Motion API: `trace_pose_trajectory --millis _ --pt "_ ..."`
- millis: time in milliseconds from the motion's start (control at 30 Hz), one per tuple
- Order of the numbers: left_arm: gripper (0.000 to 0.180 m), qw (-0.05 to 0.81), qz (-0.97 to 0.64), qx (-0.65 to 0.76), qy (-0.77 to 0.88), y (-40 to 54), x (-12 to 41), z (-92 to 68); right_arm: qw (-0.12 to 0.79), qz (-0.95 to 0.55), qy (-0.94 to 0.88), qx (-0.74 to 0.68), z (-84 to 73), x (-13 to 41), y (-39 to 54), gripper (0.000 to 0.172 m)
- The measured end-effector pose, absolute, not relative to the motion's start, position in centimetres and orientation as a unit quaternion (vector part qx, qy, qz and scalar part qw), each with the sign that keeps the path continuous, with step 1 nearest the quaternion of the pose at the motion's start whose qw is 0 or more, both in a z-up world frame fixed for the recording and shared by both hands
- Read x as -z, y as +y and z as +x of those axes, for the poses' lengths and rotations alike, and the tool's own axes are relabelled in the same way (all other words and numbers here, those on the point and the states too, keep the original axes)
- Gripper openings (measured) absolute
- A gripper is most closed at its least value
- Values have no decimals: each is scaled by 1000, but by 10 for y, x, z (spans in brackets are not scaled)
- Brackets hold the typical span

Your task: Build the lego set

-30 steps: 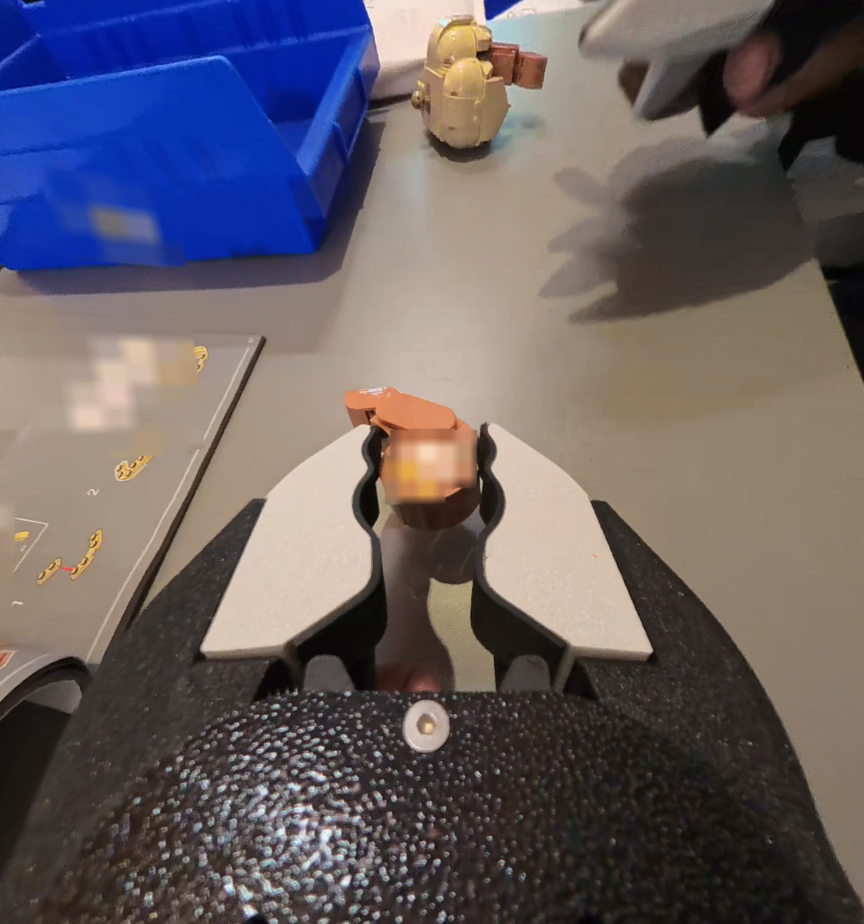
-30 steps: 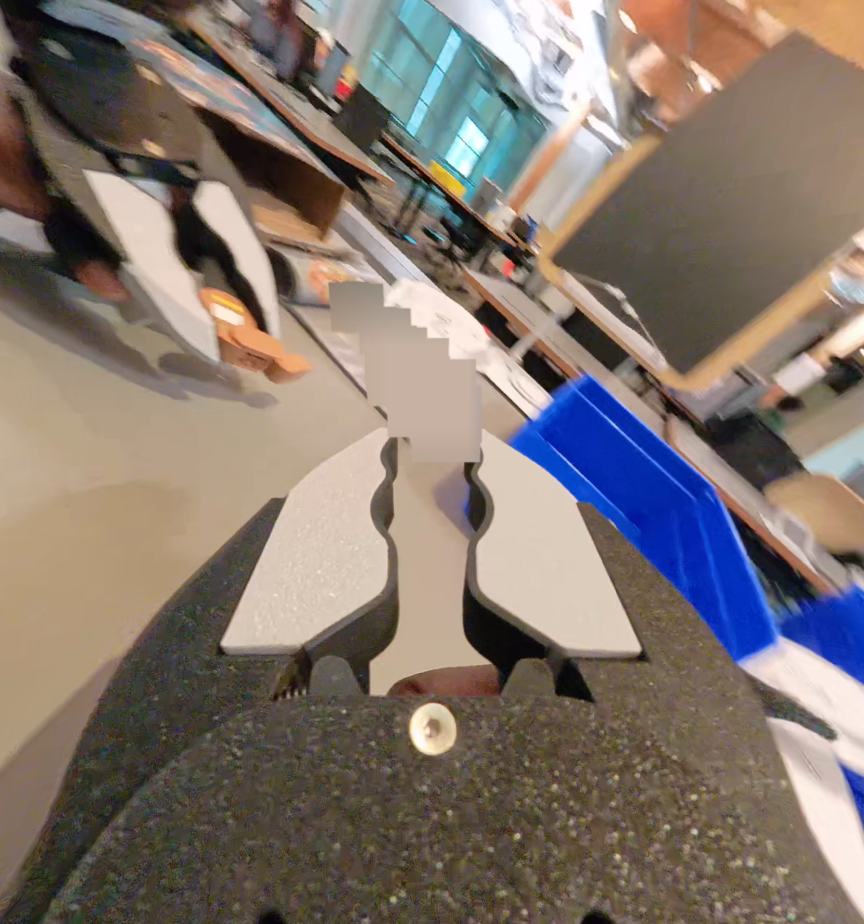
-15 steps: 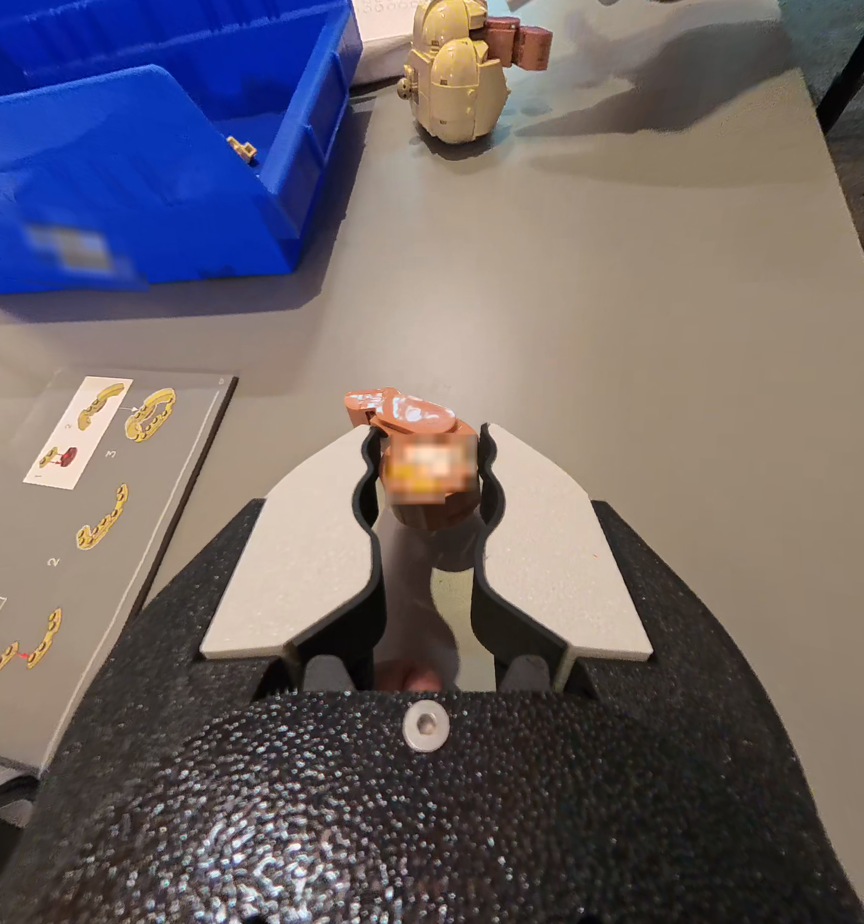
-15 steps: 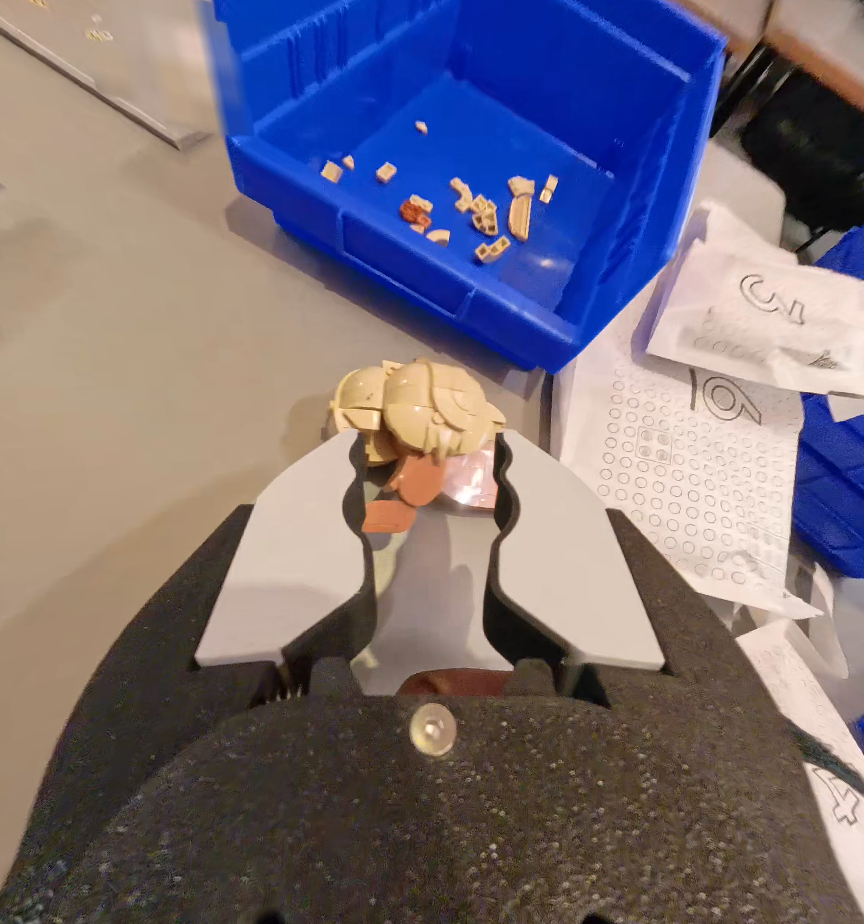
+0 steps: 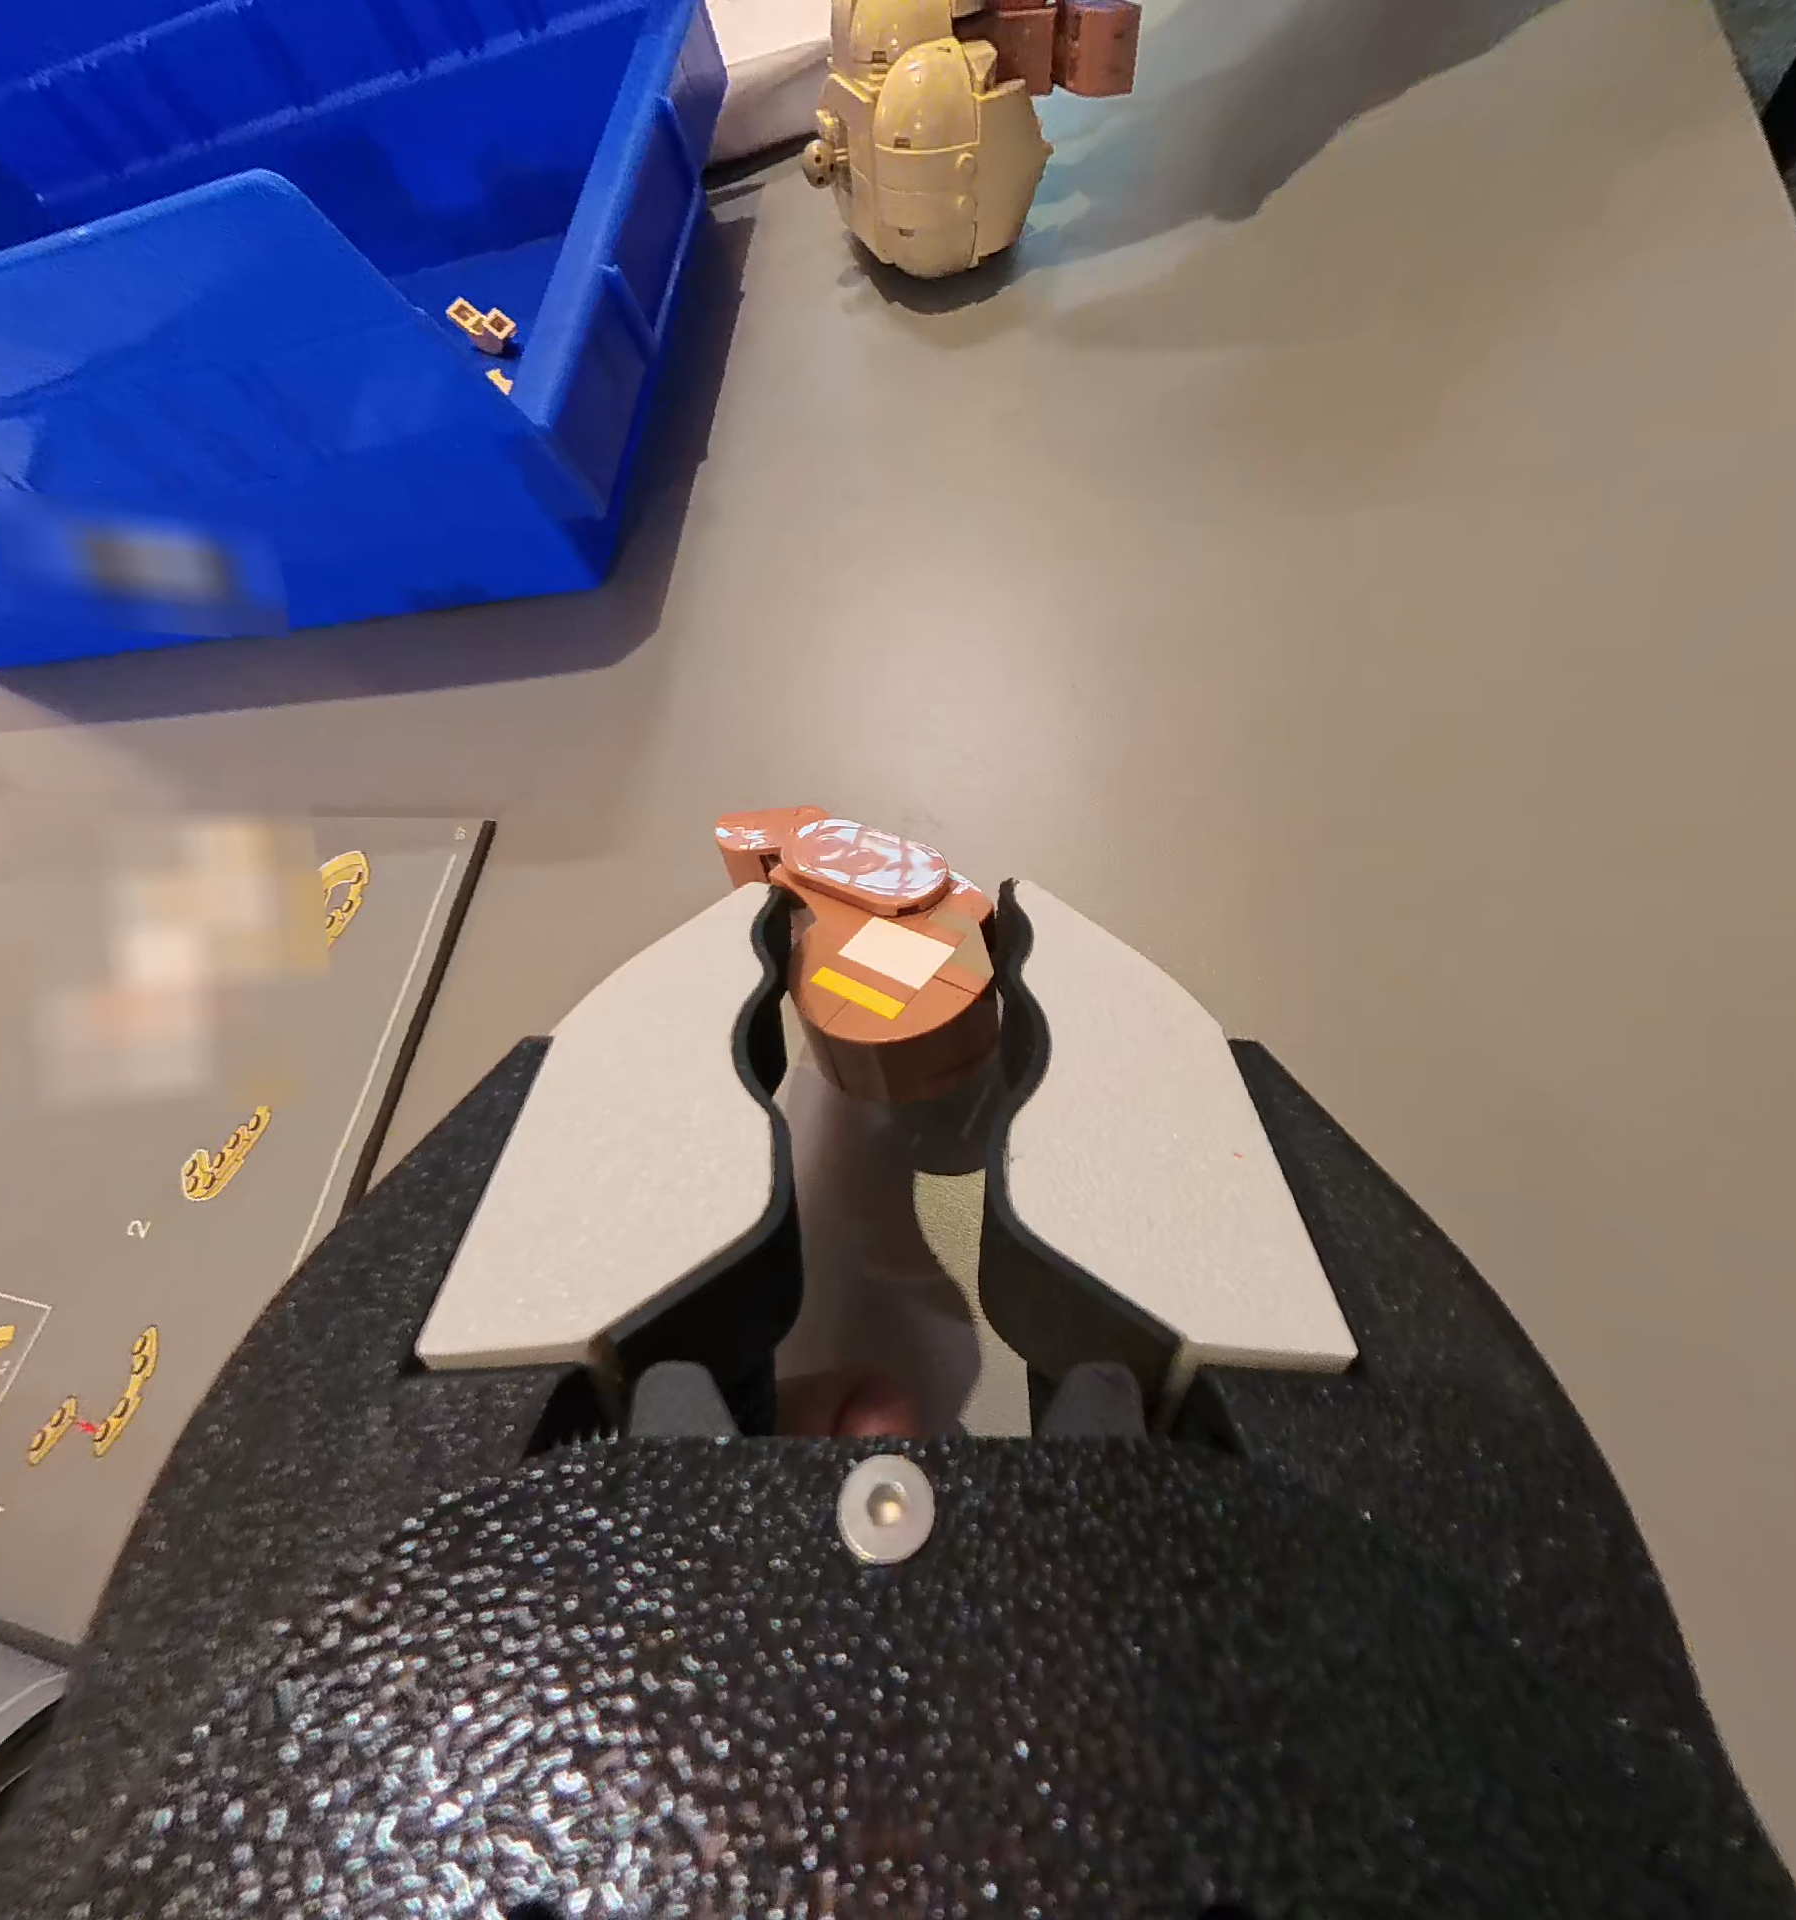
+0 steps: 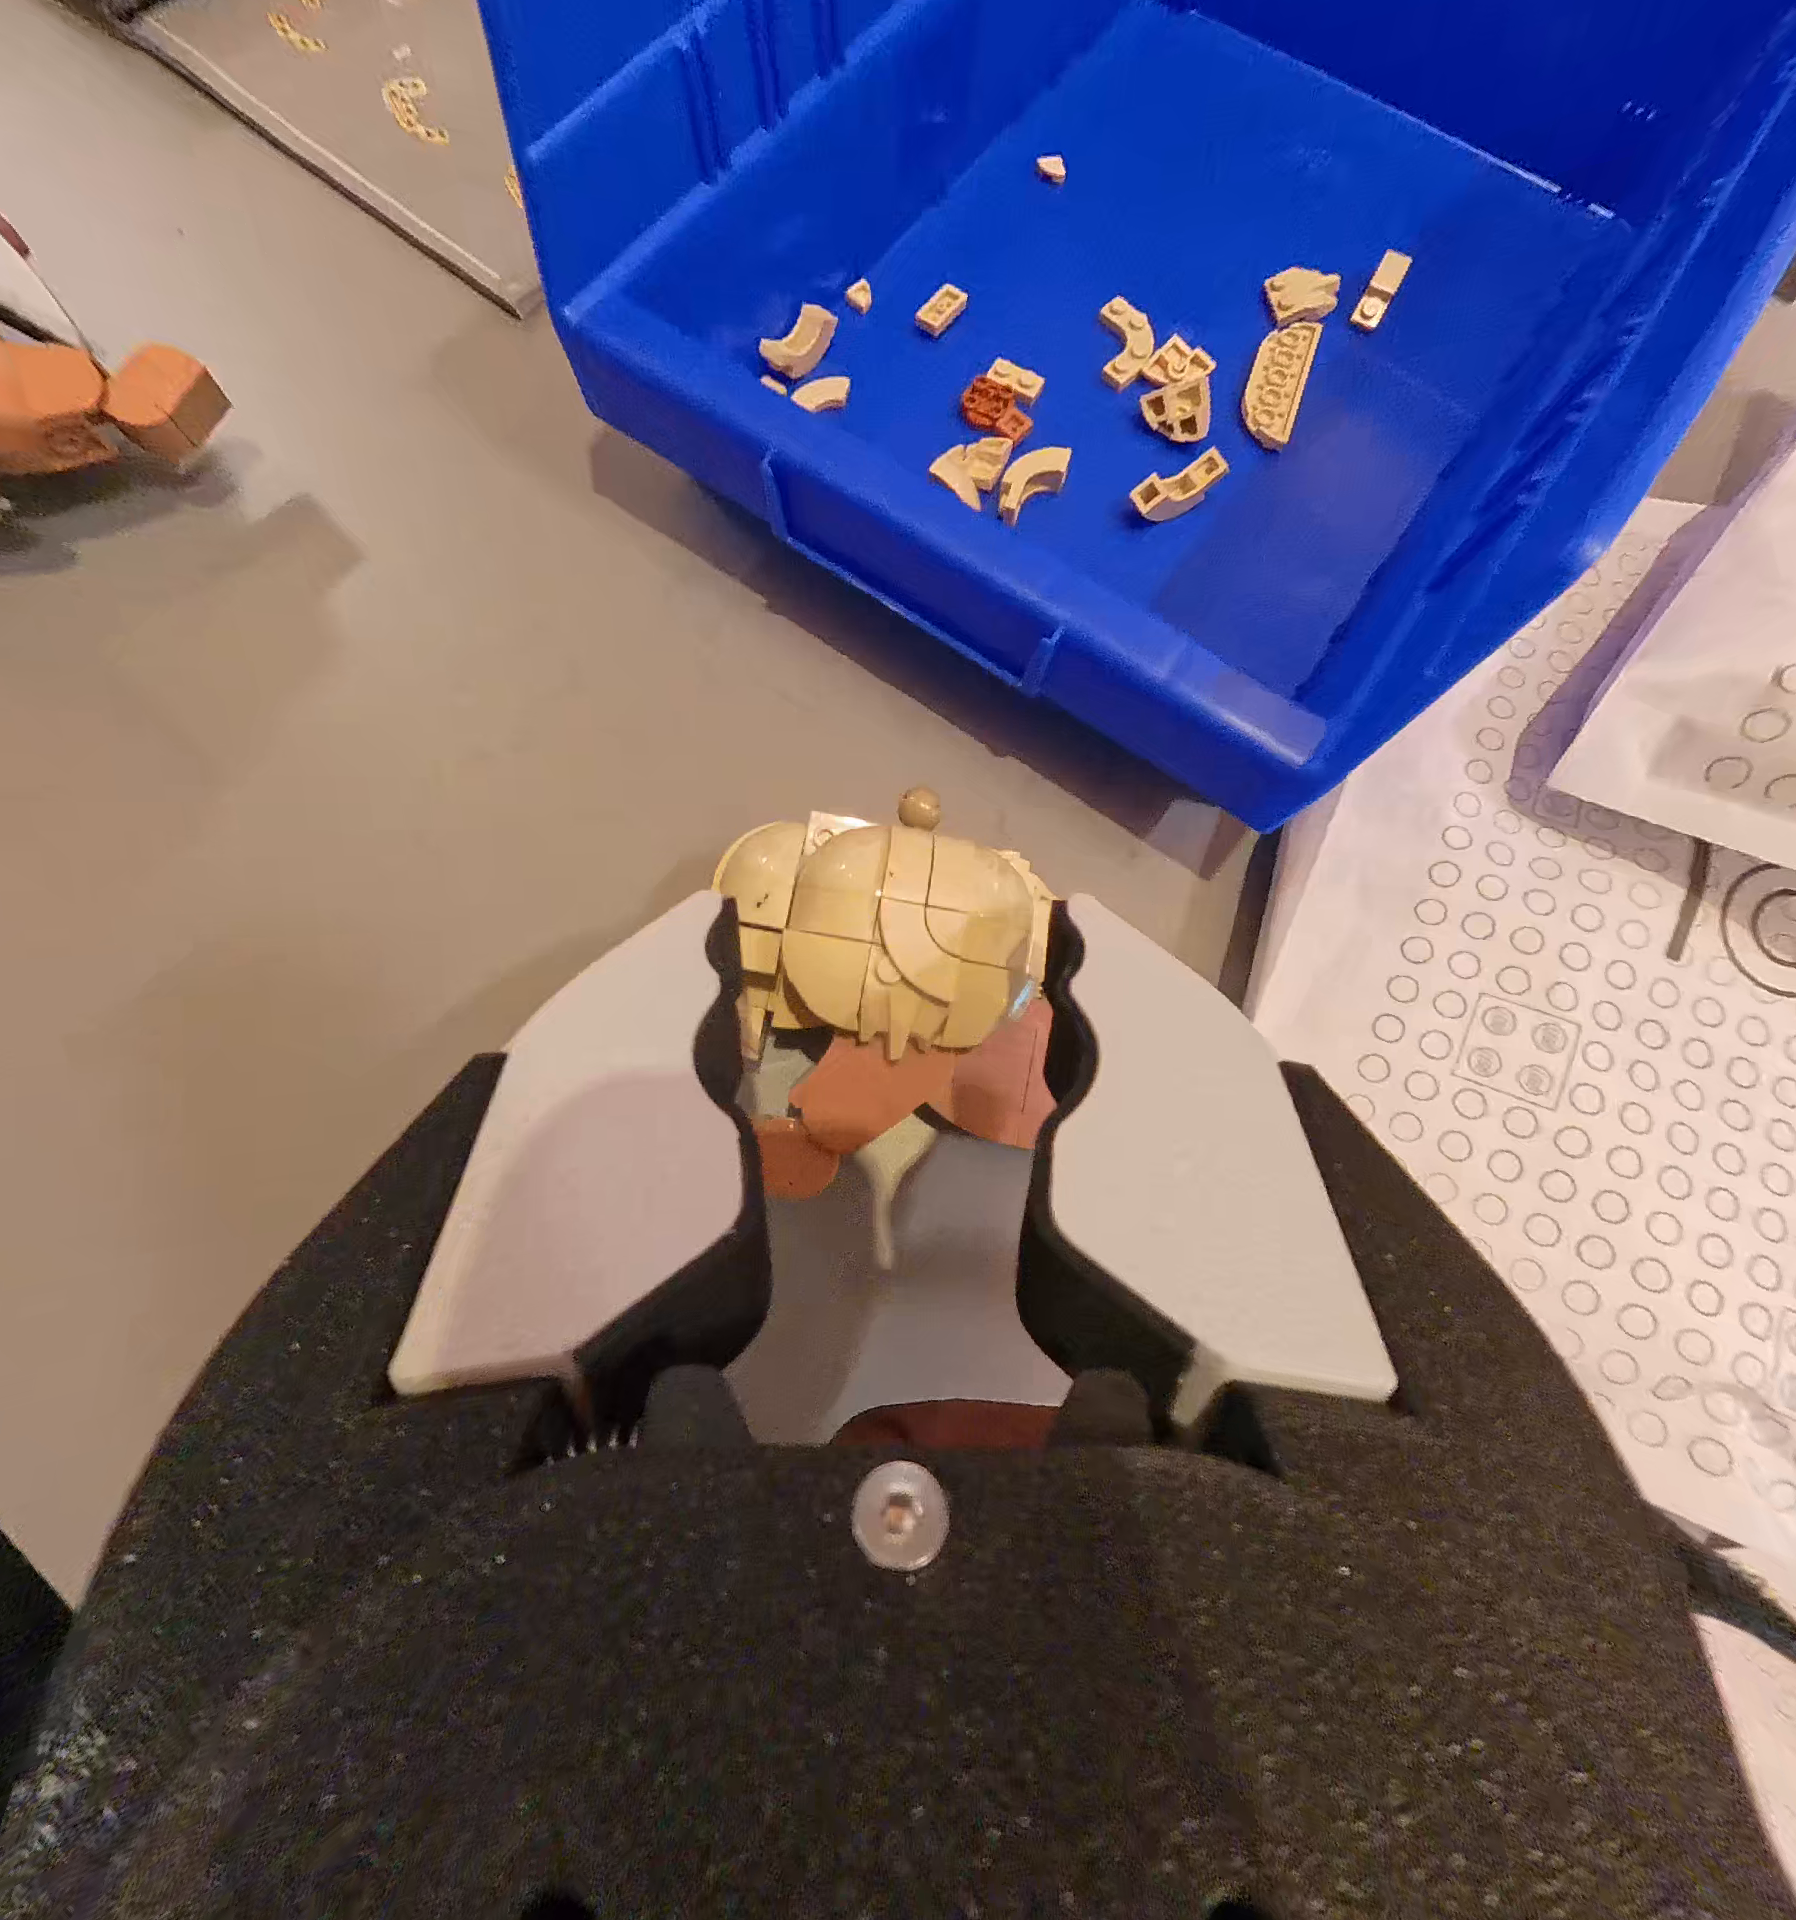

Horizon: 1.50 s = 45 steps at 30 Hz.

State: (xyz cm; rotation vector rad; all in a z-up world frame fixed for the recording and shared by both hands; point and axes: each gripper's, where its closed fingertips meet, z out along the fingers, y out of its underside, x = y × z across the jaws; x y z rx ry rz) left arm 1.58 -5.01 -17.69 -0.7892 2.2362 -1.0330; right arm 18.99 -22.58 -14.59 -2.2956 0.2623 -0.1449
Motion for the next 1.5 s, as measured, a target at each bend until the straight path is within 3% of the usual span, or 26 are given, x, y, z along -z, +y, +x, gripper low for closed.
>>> trace_pose_trajectory --millis 533,700,867,1233,1500 --pt "37 313 -279 336 844 -35 185 15 330 -938 91 59 186 170 -219 76" --pt "37 294 -281 341 847 -36 187 12 332 -937 88 63 185 170 -216 72" --pt "51 296 -278 351 844 -36 184 10 340 -937 61 58 174 169 -215 72" --pt "56 310 -263 478 778 -49 131 4 407 -913 -8 7 129 162 -210 71" --pt "57 331 -207 495 776 -78 113 0 517 -848 -85 -81 81 123 -192 71"
